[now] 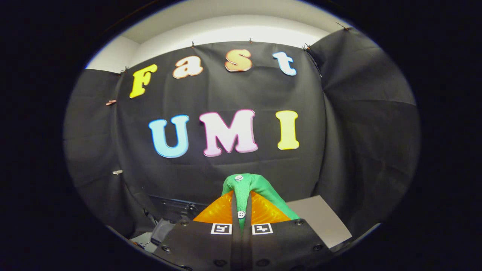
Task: Put the clothes into the washing machine and then close the washing machine lid.
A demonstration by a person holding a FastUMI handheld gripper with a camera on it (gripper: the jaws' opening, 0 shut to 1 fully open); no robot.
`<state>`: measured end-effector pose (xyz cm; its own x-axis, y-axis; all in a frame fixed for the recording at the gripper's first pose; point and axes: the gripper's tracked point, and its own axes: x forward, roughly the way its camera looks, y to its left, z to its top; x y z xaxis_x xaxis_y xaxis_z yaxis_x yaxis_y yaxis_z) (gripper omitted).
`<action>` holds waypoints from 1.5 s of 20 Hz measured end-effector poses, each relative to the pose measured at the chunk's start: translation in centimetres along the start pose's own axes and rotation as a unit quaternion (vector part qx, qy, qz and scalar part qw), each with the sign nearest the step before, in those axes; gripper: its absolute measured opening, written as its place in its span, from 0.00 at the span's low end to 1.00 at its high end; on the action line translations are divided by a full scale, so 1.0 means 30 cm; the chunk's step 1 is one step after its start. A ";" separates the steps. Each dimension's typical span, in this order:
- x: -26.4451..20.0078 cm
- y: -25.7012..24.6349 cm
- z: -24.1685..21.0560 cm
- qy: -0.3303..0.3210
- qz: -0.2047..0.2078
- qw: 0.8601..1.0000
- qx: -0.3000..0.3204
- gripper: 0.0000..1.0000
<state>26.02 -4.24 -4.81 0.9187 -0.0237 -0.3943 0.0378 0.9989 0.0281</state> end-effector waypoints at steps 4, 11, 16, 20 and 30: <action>-0.013 0.280 0.053 -0.041 0.069 0.997 -0.015 0.05; 0.012 0.723 -0.078 -0.029 0.197 0.980 -0.027 0.05; 0.057 0.914 -0.235 -0.014 0.257 0.965 -0.043 0.05; 0.114 0.993 -0.412 0.023 0.291 0.954 -0.063 0.05; 0.319 1.004 -0.914 0.150 0.334 0.913 -0.180 0.05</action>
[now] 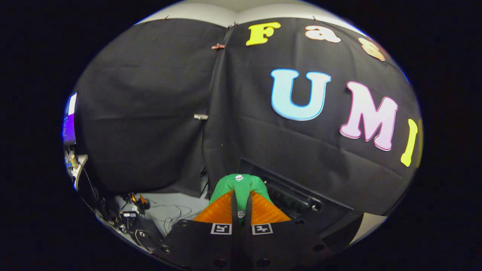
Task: Put the clothes into the washing machine and then close the washing machine lid.
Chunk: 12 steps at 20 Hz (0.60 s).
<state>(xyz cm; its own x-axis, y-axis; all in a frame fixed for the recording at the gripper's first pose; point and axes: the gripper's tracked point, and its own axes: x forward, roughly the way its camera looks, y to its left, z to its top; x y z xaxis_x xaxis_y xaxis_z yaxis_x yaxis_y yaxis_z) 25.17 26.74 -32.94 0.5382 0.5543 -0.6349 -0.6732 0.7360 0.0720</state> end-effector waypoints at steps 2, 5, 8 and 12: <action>0.057 0.011 -0.083 0.030 0.016 0.999 -0.006 0.05; 0.136 0.001 -0.231 0.085 0.034 0.996 0.002 0.05; 0.166 -0.026 -0.335 0.152 0.022 0.988 0.025 0.05; 0.194 -0.081 -0.409 0.191 -0.002 0.981 0.027 0.05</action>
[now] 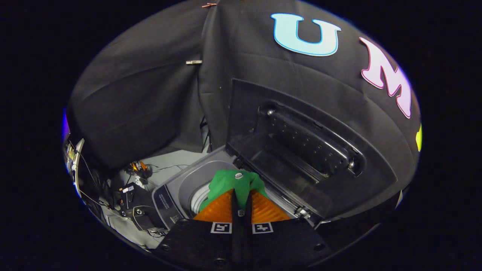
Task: Put the clothes into the washing machine and then close the washing machine lid.
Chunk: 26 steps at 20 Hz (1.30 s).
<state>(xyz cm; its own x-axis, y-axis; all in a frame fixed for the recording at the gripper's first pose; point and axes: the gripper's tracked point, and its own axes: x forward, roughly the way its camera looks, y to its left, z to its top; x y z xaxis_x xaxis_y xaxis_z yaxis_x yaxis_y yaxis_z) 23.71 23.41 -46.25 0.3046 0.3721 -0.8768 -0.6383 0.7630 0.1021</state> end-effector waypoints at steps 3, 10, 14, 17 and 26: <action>0.003 -0.002 -0.014 0.017 0.001 1.000 0.005 0.09; -0.046 0.033 0.077 -0.045 0.037 0.998 0.024 1.00; -0.058 0.039 0.103 -0.058 0.040 0.997 0.028 1.00; -0.081 0.044 0.142 -0.084 0.047 0.995 0.030 1.00; -0.232 -0.075 0.394 -0.260 0.004 0.963 0.073 0.99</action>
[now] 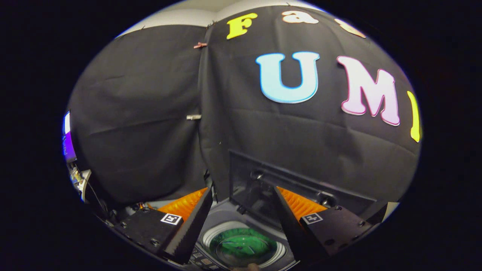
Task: Put the clothes into the washing machine and then close the washing machine lid.
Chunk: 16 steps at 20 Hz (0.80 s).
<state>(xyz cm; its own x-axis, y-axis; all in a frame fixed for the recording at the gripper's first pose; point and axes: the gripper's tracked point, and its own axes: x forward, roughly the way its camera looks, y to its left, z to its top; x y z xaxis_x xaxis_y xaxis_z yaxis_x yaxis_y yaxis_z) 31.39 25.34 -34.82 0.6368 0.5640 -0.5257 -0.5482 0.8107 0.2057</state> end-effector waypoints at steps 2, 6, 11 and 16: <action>0.004 -0.061 0.038 -0.028 -0.034 0.999 0.006 0.99; 0.007 -0.217 0.078 -0.057 -0.124 0.990 0.036 0.99; -0.009 -0.386 0.065 -0.056 -0.209 0.973 0.075 0.99; 0.007 -0.511 0.020 -0.035 -0.262 0.960 0.095 0.99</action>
<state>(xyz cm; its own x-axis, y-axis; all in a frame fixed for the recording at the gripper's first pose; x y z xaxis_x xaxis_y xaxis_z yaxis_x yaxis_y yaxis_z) 40.25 13.14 -37.59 0.8365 0.0738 -0.5430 -0.0368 0.9962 0.0787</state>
